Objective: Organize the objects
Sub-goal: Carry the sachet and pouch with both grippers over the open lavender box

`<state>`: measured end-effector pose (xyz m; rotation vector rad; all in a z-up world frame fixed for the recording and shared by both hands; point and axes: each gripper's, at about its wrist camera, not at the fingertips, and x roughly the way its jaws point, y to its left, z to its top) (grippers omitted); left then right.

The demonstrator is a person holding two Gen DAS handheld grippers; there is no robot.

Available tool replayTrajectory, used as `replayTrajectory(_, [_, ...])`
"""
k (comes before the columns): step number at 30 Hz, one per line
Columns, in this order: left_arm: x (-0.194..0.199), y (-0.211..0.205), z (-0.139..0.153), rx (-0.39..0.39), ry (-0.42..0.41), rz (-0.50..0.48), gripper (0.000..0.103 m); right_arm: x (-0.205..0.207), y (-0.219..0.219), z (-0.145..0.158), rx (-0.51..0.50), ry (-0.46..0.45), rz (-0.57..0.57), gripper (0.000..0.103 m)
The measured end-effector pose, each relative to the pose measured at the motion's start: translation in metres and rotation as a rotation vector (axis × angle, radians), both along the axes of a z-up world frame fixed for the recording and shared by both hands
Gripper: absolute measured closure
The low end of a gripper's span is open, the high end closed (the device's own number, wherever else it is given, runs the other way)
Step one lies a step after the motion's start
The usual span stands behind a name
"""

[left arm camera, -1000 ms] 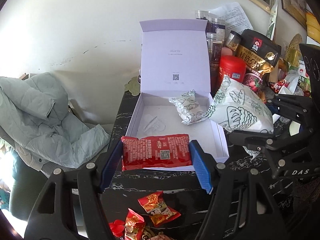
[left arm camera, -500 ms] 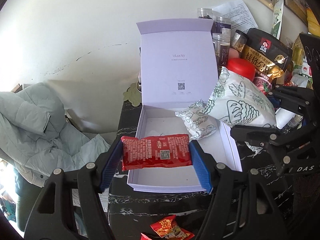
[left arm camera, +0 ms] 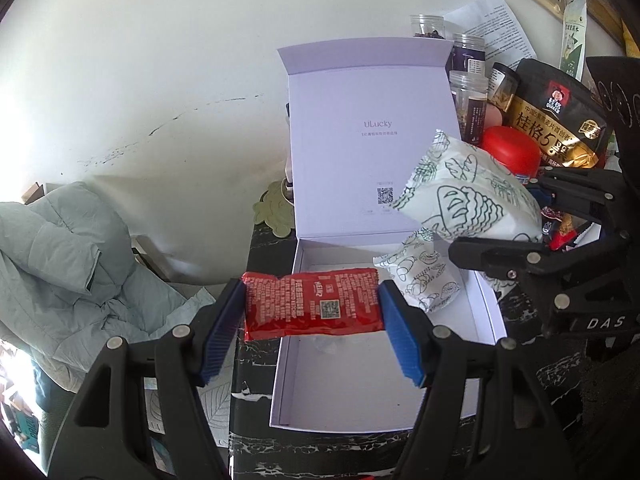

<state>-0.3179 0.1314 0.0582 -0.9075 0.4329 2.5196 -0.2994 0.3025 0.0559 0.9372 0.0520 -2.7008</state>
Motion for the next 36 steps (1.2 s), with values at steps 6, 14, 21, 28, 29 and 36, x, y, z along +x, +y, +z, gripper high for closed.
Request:
replayTrajectory(6, [-0.021, 0.009, -0.011, 0.004, -0.019, 0.013, 0.036, -0.028, 0.016, -0.014, -0.055, -0.02, 0.011, 0.045])
replayTrajectory(14, [-0.043, 0.023, -0.042, 0.019, -0.097, -0.006, 0.036, -0.05, 0.031, -0.041, -0.077, -0.092, -0.028, 0.045])
replayTrajectory(21, [-0.054, 0.033, -0.064, -0.004, -0.119, -0.037, 0.036, -0.061, 0.028, -0.064, -0.069, -0.148, -0.005, 0.045])
replayTrajectory(28, [-0.057, 0.037, -0.079, -0.026, -0.14, -0.045, 0.036, -0.068, 0.023, -0.085, -0.055, -0.21, 0.007, 0.045])
replayTrajectory(29, [-0.058, 0.038, -0.082, -0.024, -0.147, -0.046, 0.036, -0.068, 0.024, -0.087, -0.053, -0.217, 0.007, 0.045])
replayTrajectory(36, [-0.067, 0.042, -0.098, -0.001, -0.199, -0.064, 0.036, -0.072, 0.025, -0.095, -0.051, -0.234, -0.009, 0.045])
